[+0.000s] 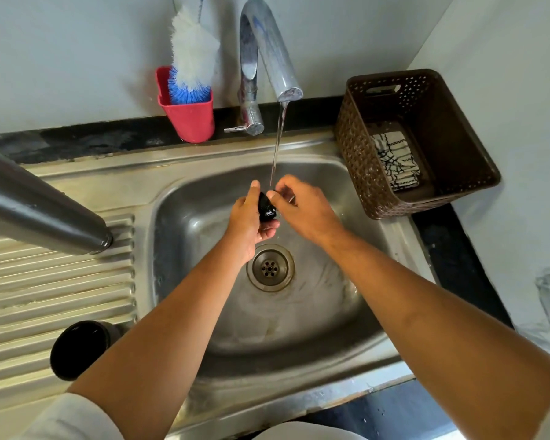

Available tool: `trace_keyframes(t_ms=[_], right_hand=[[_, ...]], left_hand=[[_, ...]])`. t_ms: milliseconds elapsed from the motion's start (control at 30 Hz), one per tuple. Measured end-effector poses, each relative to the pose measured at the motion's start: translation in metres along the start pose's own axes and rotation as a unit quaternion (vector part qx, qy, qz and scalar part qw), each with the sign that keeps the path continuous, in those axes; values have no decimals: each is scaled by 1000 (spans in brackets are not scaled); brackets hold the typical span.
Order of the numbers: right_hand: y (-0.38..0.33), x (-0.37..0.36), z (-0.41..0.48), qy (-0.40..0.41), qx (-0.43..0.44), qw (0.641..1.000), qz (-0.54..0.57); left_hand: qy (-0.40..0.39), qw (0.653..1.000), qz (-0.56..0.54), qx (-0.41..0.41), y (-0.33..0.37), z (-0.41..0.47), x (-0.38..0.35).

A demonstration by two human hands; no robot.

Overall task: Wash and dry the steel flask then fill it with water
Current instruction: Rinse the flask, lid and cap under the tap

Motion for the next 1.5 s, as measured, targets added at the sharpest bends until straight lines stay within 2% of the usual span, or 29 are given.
trace_keyframes(t_ms=[100, 167, 233, 300, 367, 433, 467, 533, 600, 667, 733, 767, 833, 867, 933, 967, 1000, 1033, 1067, 1100, 1133, 1200, 1267, 1333, 1367, 1400, 1433, 1467, 1500], right_hand=[[-2, -6, 2, -53, 24, 998, -34], [2, -10, 3, -69, 11, 997, -23], [3, -14, 5, -59, -41, 995, 70], [3, -19, 8, -34, -136, 974, 179], [0, -21, 10, -69, -236, 939, 241], [-6, -23, 11, -118, -275, 924, 240], [-11, -22, 13, -117, -255, 939, 197], [-24, -17, 17, -65, -115, 991, -17], [-39, -19, 11, -22, 11, 983, -180], [-45, -21, 2, -6, 71, 970, -234], [-41, -20, 0, 8, 75, 971, -225], [-40, -19, 0, 17, 53, 982, -181], [-33, -17, 9, 23, -60, 997, -32], [-27, -18, 15, 0, -142, 988, 68], [-21, -18, 17, -82, -286, 924, 239], [-21, -16, 17, -110, -318, 902, 271], [-22, -14, 19, -119, -318, 902, 265], [-23, -10, 21, -105, -281, 931, 206], [-24, -4, 23, -69, -208, 971, 96], [-28, 0, 23, -28, -113, 993, -30], [-35, 1, 18, -8, -18, 991, -130], [-46, -4, 6, -6, 112, 970, -217], [-45, -6, 0, -4, 140, 961, -240], [-38, -10, 3, 0, 87, 975, -203], [-33, -12, 6, 5, 22, 990, -136], [-29, -14, 10, 3, -65, 998, -21], [-23, -17, 13, -8, -165, 979, 116], [-19, -19, 12, -33, -258, 938, 228], [-17, -18, 9, -69, -322, 897, 295]], left_hand=[[-20, 999, 31, -6, 8, 1, -2], [-46, 997, 59, -22, 15, -1, -3], [-46, 994, 81, -51, 19, -6, -5], [-22, 991, 96, -93, 21, -12, -7], [-14, 987, 93, -133, 20, -15, -8], [-5, 982, 93, -164, 19, -15, -6], [9, 982, 84, -168, 19, -14, -4], [45, 990, 33, -126, 19, -8, 0], [51, 997, -58, -21, 20, -1, 2], [38, 991, -113, 67, 20, 5, 4], [37, 992, -98, 68, 20, 7, 2], [38, 997, -64, 38, 21, 5, 1], [55, 993, 38, -96, 24, -2, -1], [67, 976, 99, -183, 27, -6, -1], [67, 923, 207, -319, 31, -6, -1], [57, 907, 230, -348, 33, -6, -2], [40, 910, 221, -349, 32, -4, -3], [24, 928, 188, -320, 34, -4, -5], [13, 953, 150, -263, 33, -5, -6], [5, 975, 118, -189, 32, -6, -7], [-1, 990, 88, -111, 30, -5, -7], [-19, 999, 27, 15, 27, -8, -3], [-26, 998, 2, 59, 26, -9, -3], [5, 1000, 26, 6, 23, -5, -3], [36, 995, 68, -63, 24, -4, -3], [73, 979, 124, -142, 26, -6, -3], [105, 955, 179, -212, 29, -9, -4], [115, 929, 223, -271, 30, -14, -6], [108, 906, 258, -317, 31, -19, -8]])
Point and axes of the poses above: each hand's wrist, its own z-axis towards the middle knuckle, its own x-axis out of the back of the hand, y = z × x, the point moved 4 cm from there along z, towards the middle knuckle, and after that the axes turned 2 degrees about z, right-handed, at the moved point
